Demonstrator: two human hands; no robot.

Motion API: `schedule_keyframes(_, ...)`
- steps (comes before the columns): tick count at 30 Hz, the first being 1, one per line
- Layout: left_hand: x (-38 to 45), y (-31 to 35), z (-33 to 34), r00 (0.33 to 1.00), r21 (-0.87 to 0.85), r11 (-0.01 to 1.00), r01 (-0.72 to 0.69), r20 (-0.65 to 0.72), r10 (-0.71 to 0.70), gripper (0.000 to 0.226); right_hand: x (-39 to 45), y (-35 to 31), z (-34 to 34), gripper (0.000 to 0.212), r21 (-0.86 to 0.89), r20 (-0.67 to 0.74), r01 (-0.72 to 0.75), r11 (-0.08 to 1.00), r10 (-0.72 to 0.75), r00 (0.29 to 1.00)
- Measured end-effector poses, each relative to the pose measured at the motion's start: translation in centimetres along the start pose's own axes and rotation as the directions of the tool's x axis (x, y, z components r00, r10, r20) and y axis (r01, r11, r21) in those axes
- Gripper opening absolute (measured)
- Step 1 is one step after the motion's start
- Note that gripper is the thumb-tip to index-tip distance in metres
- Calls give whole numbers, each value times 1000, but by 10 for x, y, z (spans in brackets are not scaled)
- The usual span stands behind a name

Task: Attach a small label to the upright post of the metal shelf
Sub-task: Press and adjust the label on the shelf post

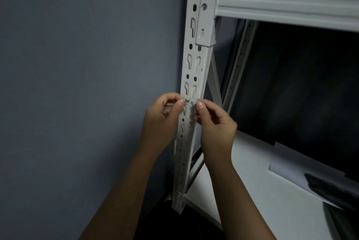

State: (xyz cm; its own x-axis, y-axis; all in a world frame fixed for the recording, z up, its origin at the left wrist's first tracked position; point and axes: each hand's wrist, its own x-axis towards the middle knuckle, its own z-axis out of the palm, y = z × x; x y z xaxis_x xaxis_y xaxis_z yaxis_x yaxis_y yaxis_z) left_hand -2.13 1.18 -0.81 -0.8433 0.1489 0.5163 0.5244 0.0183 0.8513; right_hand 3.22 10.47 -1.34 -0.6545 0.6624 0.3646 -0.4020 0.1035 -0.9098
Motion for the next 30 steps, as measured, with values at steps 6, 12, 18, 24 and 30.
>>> schedule_keyframes(6, -32, 40, -6, 998, -181, 983, 40, 56, -31, 22, -32, -37, 2, 18, 206, 136, -196, 959, 170, 976)
schedule_keyframes(12, -57, 87, -25, 999, -192, 981, 34, 20, -31, 15, -66, -86, -11, 15, 207, 203, -155, 966, 112, 973)
schedule_keyframes(18, -77, 143, -41, 999, -190, 981, -34, -3, 34, 10, -91, -132, -14, 11, 236, 125, -79, 969, 51, 991)
schedule_keyframes(24, -90, 178, -58, 982, -101, 978, -181, -64, 175, 20, -106, -173, -16, 15, 166, 129, 0, 986, -22, 991)
schedule_keyframes(30, -100, 201, -69, 886, 244, 868, -433, -62, 459, 11, -115, -202, -19, 14, 164, 145, 9, 986, -33, 989)
